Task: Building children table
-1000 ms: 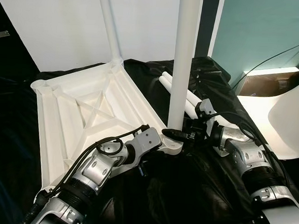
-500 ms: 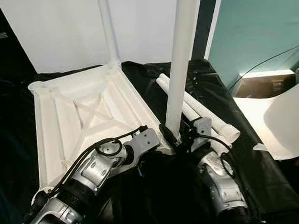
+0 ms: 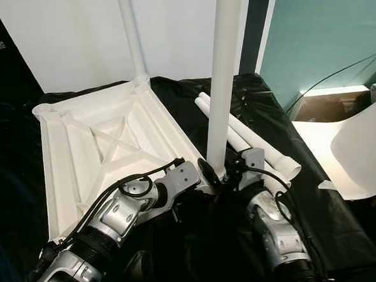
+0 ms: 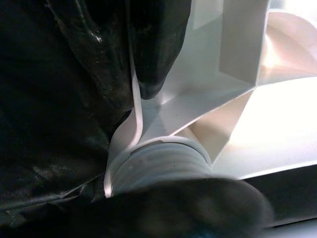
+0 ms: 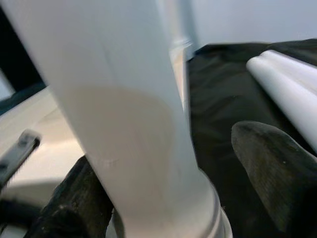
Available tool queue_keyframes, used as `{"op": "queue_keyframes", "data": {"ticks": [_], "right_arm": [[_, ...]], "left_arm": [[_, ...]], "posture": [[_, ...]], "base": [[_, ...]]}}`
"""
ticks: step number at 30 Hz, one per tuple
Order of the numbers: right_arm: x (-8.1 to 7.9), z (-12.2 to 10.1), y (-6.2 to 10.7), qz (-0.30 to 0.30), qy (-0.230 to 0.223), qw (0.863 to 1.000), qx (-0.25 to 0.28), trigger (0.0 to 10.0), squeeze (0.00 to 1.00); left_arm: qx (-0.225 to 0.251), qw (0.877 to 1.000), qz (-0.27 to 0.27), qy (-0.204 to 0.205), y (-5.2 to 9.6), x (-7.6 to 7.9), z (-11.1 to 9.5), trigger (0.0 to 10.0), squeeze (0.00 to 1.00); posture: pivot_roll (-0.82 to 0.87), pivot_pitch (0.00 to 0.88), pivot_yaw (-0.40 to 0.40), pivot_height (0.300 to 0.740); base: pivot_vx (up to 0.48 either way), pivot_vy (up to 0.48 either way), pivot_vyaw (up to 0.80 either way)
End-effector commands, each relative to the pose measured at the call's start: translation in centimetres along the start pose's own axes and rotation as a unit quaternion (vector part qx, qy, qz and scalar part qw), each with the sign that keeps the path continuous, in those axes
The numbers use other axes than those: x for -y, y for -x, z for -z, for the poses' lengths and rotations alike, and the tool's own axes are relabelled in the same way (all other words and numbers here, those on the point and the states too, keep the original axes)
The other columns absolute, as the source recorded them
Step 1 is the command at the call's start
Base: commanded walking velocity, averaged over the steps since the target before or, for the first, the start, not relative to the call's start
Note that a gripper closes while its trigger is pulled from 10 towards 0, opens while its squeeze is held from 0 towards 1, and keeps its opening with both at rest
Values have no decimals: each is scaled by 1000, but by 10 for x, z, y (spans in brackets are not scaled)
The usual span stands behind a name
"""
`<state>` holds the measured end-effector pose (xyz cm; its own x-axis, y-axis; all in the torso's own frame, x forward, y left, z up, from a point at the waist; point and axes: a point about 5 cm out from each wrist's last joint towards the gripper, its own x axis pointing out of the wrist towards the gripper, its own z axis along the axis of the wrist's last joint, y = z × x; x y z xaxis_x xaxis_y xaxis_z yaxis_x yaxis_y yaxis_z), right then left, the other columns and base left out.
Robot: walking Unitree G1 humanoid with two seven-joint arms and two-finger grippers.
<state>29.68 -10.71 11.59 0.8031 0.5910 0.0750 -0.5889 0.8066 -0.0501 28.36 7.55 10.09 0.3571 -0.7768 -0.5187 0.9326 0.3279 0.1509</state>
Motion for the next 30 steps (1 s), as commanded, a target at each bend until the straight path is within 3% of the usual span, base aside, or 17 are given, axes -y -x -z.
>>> {"op": "queue_keyframes", "data": {"ticks": [1, 5, 7, 12, 13, 22, 30], "right_arm": [[2, -3, -3, -41, 9, 999, 2, 10000, 0], [10, -10, -5, -97, 45, 994, 4, 10000, 0], [24, -24, -13, -146, 82, 986, 0, 10000, 0], [31, -32, -18, -190, 94, 977, -20, 10000, 0], [31, -31, -17, -214, 91, 972, -34, 118, 0], [46, -30, -15, -236, 47, 968, -65, 0, 0], [41, -21, -11, -233, 26, 970, -65, 0, 0]], "left_arm": [[-45, 997, 57, 40, -8, 20, 29, 10000, 0], [-44, 997, 58, 40, -9, 20, 28, 10000, 0], [-44, 996, 60, 39, -10, 20, 28, 10000, 0], [-44, 996, 61, 38, -11, 21, 27, 10000, 0], [-44, 996, 60, 38, -11, 21, 27, 10000, 0], [-44, 997, 55, 43, -10, 21, 30, 10000, 0], [-44, 997, 57, 41, -11, 21, 29, 10000, 0]], "posture": [[59, 0, 56, 740], [55, 0, 57, 740], [48, 0, 59, 740], [50, 0, 57, 740], [53, 0, 56, 740], [59, 0, 52, 740], [52, 0, 55, 740]], "base": [[0, 0, 0], [0, 0, 0], [0, 0, 0], [0, 0, 0], [0, 0, 0], [0, 0, 0], [0, 0, 0]]}}
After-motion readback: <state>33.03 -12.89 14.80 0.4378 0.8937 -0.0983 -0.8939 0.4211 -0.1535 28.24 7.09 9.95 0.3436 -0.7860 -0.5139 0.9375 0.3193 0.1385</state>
